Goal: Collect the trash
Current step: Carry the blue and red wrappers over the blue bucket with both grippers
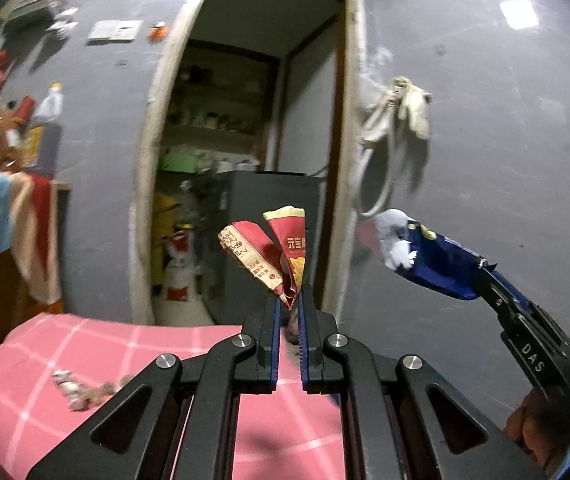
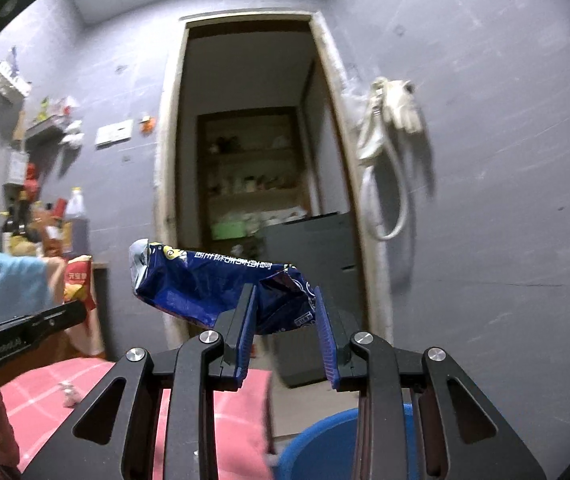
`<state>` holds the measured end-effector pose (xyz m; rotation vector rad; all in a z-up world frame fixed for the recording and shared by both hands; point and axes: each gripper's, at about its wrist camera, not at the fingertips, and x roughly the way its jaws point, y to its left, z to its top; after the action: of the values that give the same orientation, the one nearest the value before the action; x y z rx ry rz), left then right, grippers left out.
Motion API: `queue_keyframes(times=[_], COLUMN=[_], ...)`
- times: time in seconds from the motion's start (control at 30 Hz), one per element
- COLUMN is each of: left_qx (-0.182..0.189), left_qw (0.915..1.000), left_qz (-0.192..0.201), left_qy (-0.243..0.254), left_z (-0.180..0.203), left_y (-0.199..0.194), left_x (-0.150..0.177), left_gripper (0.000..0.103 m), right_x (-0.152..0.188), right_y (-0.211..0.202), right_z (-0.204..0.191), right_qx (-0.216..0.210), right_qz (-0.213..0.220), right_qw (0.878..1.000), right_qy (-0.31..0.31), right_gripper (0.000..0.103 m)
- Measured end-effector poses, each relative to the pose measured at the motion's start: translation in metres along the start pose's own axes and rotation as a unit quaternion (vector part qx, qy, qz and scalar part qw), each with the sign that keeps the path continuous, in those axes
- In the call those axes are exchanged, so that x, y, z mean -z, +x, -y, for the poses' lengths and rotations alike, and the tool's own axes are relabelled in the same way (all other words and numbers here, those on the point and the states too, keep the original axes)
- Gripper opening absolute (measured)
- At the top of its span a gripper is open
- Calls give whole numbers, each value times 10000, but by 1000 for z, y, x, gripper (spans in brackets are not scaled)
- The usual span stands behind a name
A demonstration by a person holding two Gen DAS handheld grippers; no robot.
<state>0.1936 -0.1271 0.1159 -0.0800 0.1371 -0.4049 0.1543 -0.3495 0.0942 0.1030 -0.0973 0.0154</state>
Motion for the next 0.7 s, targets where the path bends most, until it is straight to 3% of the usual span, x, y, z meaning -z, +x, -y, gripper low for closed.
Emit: queue_keyframes(times=[0.17, 0.33, 0.47, 0.7], left_qx=[326, 526, 655, 818], left_qw=[9994, 9973, 9916, 9741], left_qz=[-116, -504, -1111, -2078], left_qy=[50, -3, -118, -346], left_z=[29, 50, 62, 69], left_y=[24, 52, 79, 116], left_x=[3, 13, 24, 43], left_gripper=[6, 6, 6, 6], right_x=[0, 7, 15, 35], right_y=[-3, 3, 16, 36], right_z=[20, 42, 59, 79], right_qx=[455, 900, 1157, 1458], right_qz=[-21, -387, -893, -1646], right_qw=[9990, 9952, 9890, 9738], right_qy=[-8, 43, 238, 586], right_gripper=[27, 27, 28, 29])
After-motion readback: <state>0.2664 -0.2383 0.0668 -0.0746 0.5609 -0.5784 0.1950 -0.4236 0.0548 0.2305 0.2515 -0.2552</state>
